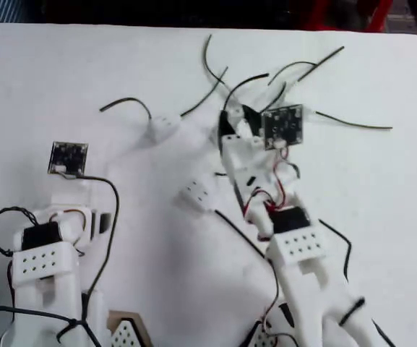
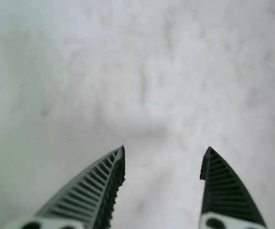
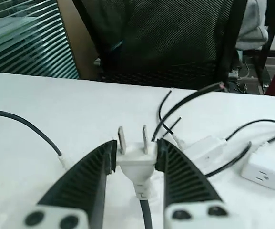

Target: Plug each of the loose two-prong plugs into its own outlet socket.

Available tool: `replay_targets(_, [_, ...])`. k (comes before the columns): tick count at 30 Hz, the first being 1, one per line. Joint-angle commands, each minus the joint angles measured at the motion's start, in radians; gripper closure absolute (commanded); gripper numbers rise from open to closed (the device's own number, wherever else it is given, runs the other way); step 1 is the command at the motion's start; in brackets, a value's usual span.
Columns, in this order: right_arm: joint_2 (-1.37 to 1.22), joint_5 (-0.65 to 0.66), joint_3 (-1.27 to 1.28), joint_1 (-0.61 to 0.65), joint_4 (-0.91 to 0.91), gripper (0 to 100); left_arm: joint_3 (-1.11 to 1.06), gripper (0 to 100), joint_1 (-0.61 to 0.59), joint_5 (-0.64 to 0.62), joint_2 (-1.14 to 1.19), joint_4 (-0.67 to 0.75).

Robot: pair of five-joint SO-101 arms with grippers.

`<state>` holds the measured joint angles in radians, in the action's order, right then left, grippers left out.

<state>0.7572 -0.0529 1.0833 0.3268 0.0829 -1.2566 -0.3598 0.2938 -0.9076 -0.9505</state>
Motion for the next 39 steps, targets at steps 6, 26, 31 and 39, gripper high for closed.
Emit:
replay_targets(6, [0.254,0.104,-0.003,-0.068,0.524,98.1,0.002,74,-0.005,0.011,-0.025,0.017])
replay_targets(26, [0.291,0.433,-0.127,-0.384,1.052,77.2,0.002,74,-0.005,0.011,-0.025,0.017])
replay_targets(31, [0.289,0.595,-0.133,-0.46,1.082,77.2,0.002,74,-0.005,0.011,-0.025,0.017])
replay_targets(39, [0.124,0.764,-0.133,-0.463,1.276,77.2,0.002,74,-0.005,0.011,-0.025,0.017])
